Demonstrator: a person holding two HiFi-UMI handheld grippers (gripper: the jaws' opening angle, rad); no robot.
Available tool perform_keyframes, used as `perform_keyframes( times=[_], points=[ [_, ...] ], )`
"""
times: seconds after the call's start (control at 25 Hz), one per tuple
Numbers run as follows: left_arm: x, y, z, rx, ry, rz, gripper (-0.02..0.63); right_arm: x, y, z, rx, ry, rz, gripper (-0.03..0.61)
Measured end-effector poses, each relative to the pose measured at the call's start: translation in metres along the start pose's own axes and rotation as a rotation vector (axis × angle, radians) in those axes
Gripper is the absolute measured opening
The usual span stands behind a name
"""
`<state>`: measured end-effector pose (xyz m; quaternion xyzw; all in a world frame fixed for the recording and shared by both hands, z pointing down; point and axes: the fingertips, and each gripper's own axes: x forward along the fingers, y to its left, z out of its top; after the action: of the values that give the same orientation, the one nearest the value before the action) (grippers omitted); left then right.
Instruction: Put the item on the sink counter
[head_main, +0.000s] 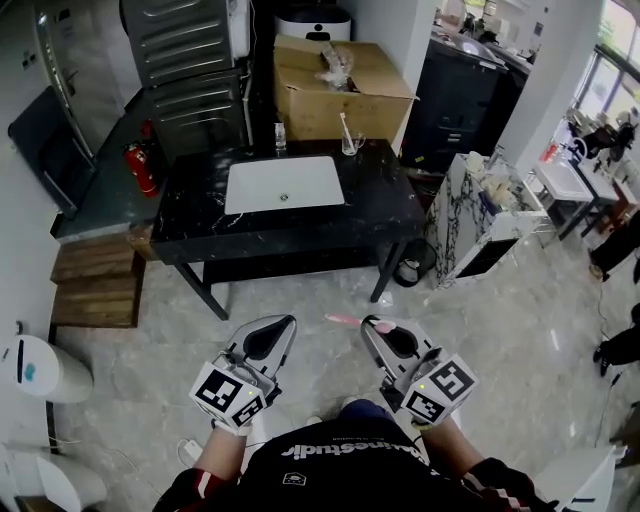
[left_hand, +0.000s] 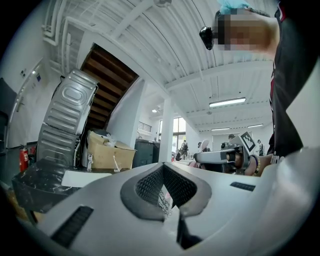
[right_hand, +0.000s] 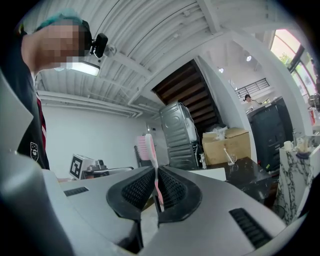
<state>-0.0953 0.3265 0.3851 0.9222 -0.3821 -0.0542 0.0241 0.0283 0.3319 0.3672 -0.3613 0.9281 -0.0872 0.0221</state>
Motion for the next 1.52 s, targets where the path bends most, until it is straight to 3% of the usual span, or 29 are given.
perform_keyframes(
  times=[0.28, 0.48, 1.12, 1.52],
  points=[
    [0.018, 0.015, -0.012, -0.009, 0.013, -0.018, 0.014, 0.014, -0.020, -0.004, 0.001, 0.006, -0.014, 0.052],
    [0.045, 0.043, -0.020, 0.002, 0.026, 0.001, 0.014, 0.041, -0.059, -0.003, 0.018, -0.009, -0.004, 0.052],
    [0.247, 0.159, -0.010, 0.030, 0.026, 0.043, 0.014, 0.154, -0.254, 0.048, 0.026, -0.039, 0.057, 0.052],
    [0.296, 0.209, -0.005, 0.043, 0.066, 0.114, 0.014, 0.204, -0.326, 0.058, 0.076, -0.035, 0.077, 0.052]
  ],
)
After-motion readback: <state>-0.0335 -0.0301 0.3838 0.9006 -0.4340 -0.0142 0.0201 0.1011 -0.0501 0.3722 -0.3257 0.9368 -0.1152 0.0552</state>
